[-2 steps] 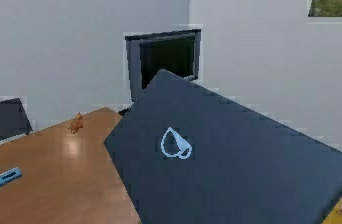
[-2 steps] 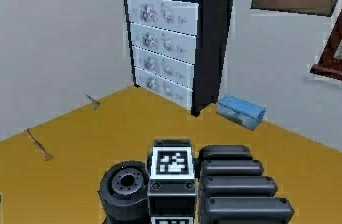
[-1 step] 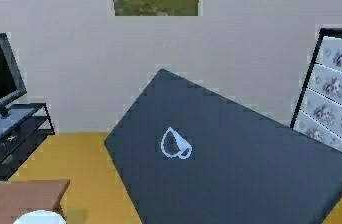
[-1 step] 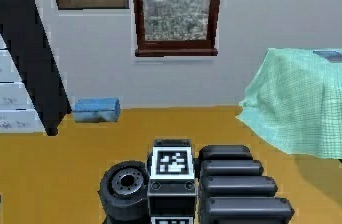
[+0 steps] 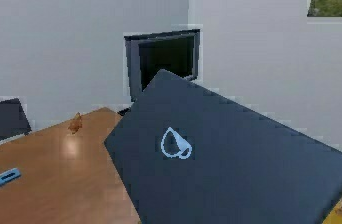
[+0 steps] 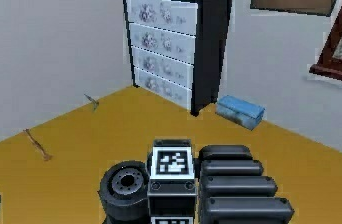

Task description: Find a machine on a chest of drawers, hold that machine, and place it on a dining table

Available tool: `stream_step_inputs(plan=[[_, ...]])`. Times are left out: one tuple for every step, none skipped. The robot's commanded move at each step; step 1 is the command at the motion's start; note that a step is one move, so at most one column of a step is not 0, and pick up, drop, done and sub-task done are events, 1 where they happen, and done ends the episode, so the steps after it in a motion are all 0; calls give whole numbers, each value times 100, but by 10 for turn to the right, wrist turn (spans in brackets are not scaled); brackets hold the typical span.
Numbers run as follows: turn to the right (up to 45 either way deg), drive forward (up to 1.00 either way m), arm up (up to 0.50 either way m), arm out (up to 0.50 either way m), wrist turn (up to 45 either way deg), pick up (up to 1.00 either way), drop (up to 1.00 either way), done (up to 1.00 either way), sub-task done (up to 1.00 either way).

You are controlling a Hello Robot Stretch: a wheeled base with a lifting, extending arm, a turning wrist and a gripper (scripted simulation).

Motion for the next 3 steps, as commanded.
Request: stream_step_inputs(plan=[[-390,0,0,0,0,0,0,0,0],[450,0,0,0,0,0,0,0,0],[300,0,0,0,0,0,0,0,0]])
